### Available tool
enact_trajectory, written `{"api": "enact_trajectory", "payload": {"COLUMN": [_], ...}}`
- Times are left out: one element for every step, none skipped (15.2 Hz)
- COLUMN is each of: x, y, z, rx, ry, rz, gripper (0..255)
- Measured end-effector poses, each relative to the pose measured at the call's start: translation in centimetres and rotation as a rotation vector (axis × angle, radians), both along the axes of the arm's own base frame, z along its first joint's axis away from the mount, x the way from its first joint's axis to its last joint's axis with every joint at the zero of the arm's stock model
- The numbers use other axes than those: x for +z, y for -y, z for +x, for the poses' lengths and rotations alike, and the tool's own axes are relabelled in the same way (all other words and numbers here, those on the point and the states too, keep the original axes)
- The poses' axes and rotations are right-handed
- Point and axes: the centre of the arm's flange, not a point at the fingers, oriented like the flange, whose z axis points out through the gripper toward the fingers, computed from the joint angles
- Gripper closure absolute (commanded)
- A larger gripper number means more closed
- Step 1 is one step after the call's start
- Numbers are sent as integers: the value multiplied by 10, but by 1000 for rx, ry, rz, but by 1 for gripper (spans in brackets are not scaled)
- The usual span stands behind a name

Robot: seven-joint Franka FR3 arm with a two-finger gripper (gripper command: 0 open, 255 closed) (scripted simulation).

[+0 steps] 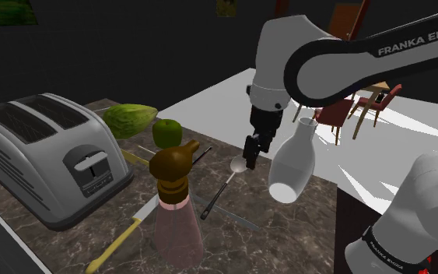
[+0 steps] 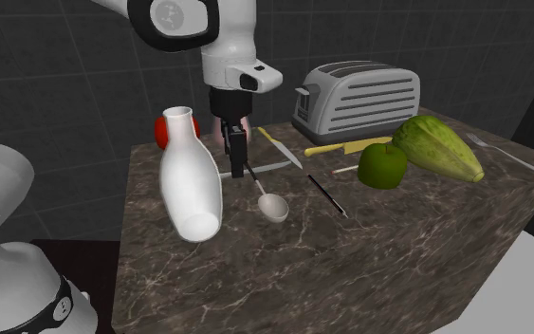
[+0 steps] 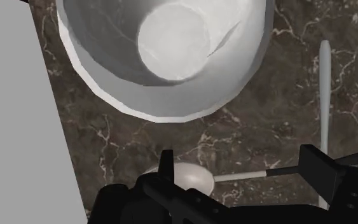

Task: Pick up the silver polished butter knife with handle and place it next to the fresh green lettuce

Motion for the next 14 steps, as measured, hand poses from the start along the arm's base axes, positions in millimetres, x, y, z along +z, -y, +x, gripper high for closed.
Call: {"api": "enact_trajectory", "payload": {"x": [-3, -9, -13, -18, -25, -31, -34, -40, -45, -48, -53, -59, -64, -70], "y": [-12, -25, -35, -48, -59, -69, -81, -94, -106, -116, -121, -124, -124, -126], "z": [0, -1, 0, -1, -1, -2, -4, -3, -4, -6, -6, -6, -8, -9], "rx": [9, 17, 26, 35, 44, 53, 62, 70, 79, 86, 90, 92, 92, 93], "ry": [-4, -7, -10, -13, -16, -20, -23, -26, -30, -32, -34, -35, -35, -35], "rz": [3, 6, 9, 12, 15, 18, 21, 24, 27, 30, 31, 32, 32, 33], "gripper": [0, 0, 0, 0, 0, 0, 0, 0, 0, 0, 0, 0, 0, 0]}}
